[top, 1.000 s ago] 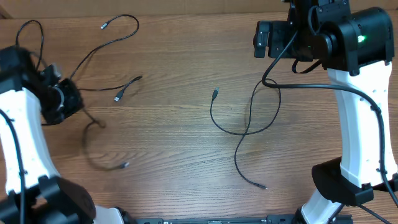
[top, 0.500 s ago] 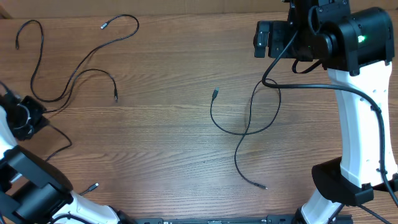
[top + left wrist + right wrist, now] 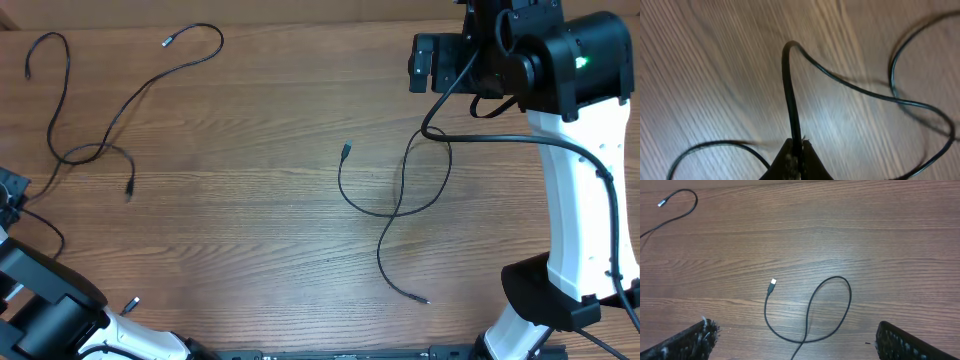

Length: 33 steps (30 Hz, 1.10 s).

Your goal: Untangle cables

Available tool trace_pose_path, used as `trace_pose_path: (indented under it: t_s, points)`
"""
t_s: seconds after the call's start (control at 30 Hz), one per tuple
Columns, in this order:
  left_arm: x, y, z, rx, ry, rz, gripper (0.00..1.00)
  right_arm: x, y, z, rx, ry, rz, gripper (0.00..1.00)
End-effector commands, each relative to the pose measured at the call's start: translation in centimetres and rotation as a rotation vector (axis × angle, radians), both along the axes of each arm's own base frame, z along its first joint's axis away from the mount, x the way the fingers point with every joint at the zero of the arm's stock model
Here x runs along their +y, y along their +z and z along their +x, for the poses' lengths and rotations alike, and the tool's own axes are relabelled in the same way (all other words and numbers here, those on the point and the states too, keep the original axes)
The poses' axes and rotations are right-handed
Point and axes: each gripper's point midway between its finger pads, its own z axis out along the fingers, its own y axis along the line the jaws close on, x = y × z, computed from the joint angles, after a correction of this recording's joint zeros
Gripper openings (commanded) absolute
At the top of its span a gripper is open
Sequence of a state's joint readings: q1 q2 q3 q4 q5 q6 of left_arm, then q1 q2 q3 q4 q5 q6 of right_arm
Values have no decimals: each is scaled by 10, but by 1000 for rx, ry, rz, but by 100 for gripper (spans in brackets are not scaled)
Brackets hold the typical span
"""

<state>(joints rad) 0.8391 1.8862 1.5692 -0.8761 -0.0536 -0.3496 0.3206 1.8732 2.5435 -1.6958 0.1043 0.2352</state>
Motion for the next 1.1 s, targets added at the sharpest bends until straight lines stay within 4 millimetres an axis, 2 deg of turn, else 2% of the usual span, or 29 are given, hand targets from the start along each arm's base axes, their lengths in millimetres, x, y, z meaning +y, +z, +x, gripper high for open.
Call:
trace_pose_path:
  t_s: [0.0, 0.17, 0.33, 0.43, 0.47, 0.57, 0.6, 0.73, 1.0, 1.07]
  points:
    - [17, 5, 5, -36, 47, 63, 6, -3, 4, -2, -13, -7, -2, 100]
    - [30, 15, 17, -91, 47, 123, 6, -3, 4, -2, -13, -7, -2, 100]
    - [35, 18, 19, -102, 53, 147, 10, -3, 4, -2, -13, -7, -2, 100]
    - [32, 15, 16, -85, 53, 132, 42, -3, 4, -2, -13, -7, -2, 100]
    - [29, 13, 14, -77, 51, 117, 50, -3, 4, -2, -13, -7, -2, 100]
    - [13, 4, 8, -49, 35, 41, 53, -3, 4, -2, -13, -7, -2, 100]
    - [2, -1, 5, -36, 23, -9, 56, -3, 4, -2, -13, -7, -2, 100]
    - [-15, -8, -3, -5, 14, -87, 66, -3, 4, -2, -13, -7, -2, 100]
    - [-22, -21, -8, 23, -7, -109, 68, -3, 4, -2, -13, -7, -2, 100]
    - [-20, -28, -7, 14, -8, -97, 58, -3, 4, -2, -13, -7, -2, 100]
